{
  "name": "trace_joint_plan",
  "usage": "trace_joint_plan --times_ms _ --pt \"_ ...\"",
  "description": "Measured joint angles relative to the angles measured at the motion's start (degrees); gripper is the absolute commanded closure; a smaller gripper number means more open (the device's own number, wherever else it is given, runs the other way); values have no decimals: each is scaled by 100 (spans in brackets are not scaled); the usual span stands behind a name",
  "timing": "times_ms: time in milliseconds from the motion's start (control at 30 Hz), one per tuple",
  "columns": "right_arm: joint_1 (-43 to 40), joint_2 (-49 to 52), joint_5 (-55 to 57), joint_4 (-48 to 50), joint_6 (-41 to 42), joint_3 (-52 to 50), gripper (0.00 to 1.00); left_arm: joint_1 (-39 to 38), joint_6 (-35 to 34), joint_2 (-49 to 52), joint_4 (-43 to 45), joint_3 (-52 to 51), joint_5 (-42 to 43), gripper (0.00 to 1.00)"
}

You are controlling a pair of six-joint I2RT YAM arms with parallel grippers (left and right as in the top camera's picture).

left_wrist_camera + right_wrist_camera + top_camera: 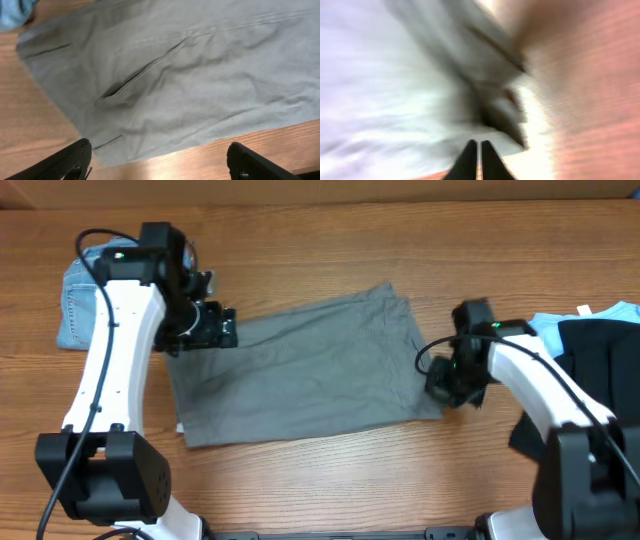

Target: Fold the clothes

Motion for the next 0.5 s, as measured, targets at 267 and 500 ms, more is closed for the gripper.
trace_joint_plan --times_ms 267,500 --pt "448 -695 -669 511 -914 590 87 321 24 0 -186 0 348 0" --pt "826 -42 -767 592 -1003 590 89 315 107 0 -216 0 1008 0"
